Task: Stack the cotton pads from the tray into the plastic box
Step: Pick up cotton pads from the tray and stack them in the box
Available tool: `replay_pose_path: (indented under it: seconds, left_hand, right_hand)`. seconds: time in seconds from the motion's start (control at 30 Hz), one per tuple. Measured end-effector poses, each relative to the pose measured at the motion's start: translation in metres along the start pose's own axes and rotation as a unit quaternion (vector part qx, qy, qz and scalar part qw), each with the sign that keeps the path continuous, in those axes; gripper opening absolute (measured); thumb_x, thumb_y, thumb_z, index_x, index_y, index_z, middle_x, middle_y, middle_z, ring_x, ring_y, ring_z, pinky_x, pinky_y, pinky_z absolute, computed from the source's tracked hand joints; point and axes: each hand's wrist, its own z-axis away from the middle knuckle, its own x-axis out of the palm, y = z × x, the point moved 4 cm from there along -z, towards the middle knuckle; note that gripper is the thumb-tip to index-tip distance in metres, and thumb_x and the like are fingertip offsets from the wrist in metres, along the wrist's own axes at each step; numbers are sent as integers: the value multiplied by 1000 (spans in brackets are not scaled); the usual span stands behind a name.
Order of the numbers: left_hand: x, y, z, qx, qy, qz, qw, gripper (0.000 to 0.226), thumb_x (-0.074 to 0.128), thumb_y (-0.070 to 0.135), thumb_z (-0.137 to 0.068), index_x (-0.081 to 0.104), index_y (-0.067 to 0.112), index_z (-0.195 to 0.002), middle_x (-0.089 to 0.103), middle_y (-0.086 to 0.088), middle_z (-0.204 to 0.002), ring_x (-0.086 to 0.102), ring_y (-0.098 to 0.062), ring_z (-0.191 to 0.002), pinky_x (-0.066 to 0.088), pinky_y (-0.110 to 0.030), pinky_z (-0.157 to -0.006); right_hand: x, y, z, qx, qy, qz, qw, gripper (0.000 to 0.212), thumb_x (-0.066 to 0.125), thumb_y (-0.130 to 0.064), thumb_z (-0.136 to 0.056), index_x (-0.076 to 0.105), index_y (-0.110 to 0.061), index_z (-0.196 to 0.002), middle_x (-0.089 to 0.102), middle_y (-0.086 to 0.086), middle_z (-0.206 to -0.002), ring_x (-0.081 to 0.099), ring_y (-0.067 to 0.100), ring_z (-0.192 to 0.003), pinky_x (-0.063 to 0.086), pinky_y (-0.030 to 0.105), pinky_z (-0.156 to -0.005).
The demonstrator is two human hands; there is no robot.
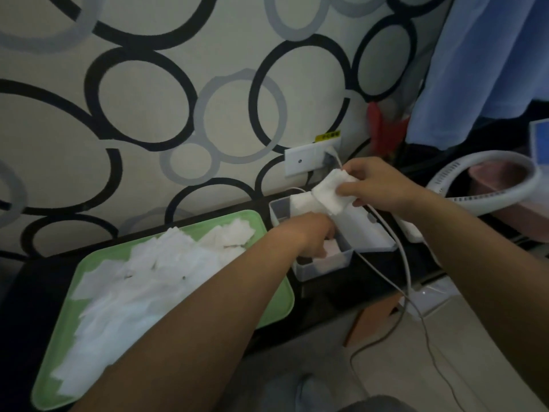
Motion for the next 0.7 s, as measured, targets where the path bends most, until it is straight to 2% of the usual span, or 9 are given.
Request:
replay_pose_path:
  seconds: [0.17, 0.27, 0.4, 0.57, 0.7]
  left_hand:
    - [2, 1, -4, 0, 6, -2, 1000, 35, 67, 21, -90, 61, 17, -125, 62, -5, -121, 50, -20, -92, 41, -31, -76]
    - [5, 2, -5, -6, 9, 10, 1000, 35, 66, 19, -90, 60, 15, -124, 62, -7, -121, 56, -25, -101, 42, -32, -78]
    - [11, -1, -5, -37, -20, 40, 998, 45, 73, 22, -87, 57, 11, -127, 60, -9, -126, 57, -28, -115, 46, -35, -89]
    - [9, -1, 3, -40, -19, 54, 998, 50, 75, 26, -85, 56, 14, -130, 58, -8, -127, 55, -26, -114, 43, -34, -89]
    - [5, -8, 10, -42, 18, 100, 994, 40, 80, 27, -79, 57, 25, -112, 59, -1, -117, 57, -21, -105, 51, -37, -90]
  right_hand:
    - [-2, 6, -1, -6, -15, -10, 1000, 8, 69, -11, -86, 67, -12, -93, 69, 6, -93, 66, 20, -89, 57, 35, -74]
    - [-2, 9, 0, 0, -13, -19, 1000, 13, 69, -12, -86, 67, -11, -99, 70, 6, -98, 67, 21, -94, 58, 36, -76]
    - [-2, 9, 4, 4, -16, -19, 1000, 17, 69, -13, -86, 67, -12, -103, 69, 3, -100, 66, 21, -96, 57, 34, -77]
    - [-3, 4, 7, 3, -21, -21, 1000, 18, 69, -10, -87, 67, -8, -104, 69, 7, -101, 66, 23, -95, 57, 36, -78]
    - [-7, 5, 12, 0, -61, -22, 998, 15, 67, -7, -87, 66, -9, -102, 70, 8, -101, 67, 23, -96, 56, 40, -84]
